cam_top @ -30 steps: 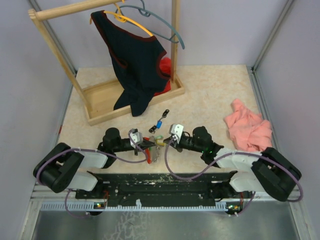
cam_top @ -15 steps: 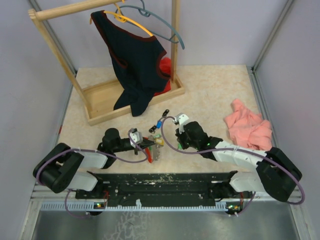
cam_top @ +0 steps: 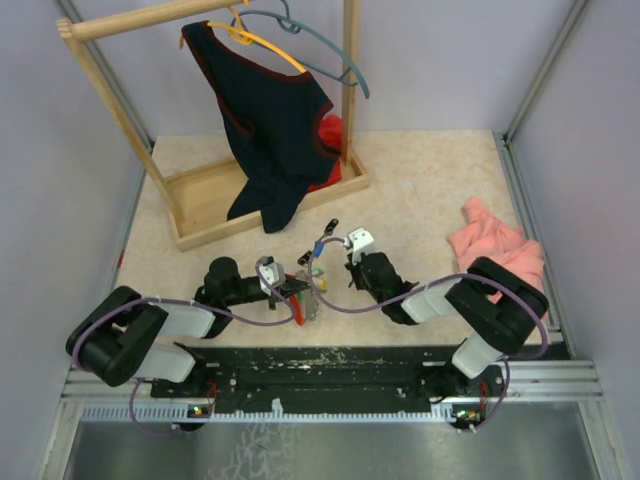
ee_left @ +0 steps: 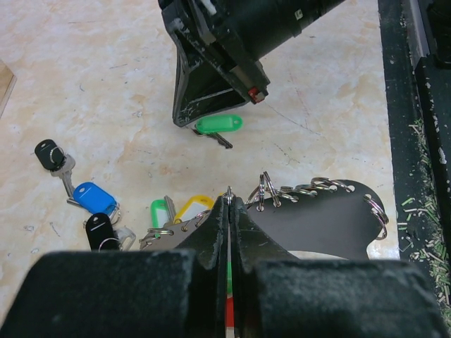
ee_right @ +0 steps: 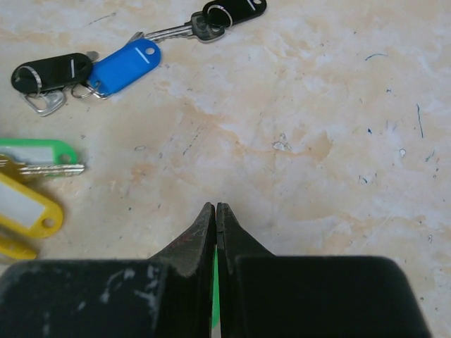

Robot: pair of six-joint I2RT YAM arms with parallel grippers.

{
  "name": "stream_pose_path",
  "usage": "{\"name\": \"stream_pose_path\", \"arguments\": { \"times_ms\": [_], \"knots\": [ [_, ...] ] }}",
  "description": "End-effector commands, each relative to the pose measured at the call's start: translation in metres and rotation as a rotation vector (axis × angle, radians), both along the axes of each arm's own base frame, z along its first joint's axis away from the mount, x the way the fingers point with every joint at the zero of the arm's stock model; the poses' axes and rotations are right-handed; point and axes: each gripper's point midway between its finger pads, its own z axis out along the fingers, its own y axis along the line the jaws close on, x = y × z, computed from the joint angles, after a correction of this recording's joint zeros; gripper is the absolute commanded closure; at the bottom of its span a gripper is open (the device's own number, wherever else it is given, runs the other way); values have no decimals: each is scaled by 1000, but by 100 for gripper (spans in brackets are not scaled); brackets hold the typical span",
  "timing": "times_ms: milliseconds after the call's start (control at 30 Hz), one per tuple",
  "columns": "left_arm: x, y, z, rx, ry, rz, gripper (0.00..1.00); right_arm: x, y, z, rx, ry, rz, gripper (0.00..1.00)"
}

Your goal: Put the keys on the keyring

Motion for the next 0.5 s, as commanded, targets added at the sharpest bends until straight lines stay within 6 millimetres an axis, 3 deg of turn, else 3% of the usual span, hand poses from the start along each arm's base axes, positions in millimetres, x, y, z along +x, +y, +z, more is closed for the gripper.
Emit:
{"name": "stream_pose_path", "arguments": {
  "times_ms": [0, 233, 467],
  "knots": [
    [3, 1, 13, -34, -50, 12, 99, 29, 21, 35, 80, -140, -41, 100],
    [4, 1, 14, -36, -52, 12, 99, 25, 27, 19, 27, -18, -29, 100],
    [3, 1, 16, -39, -55, 12, 99, 10, 28, 12, -49, 130, 2, 87]
  ]
}}
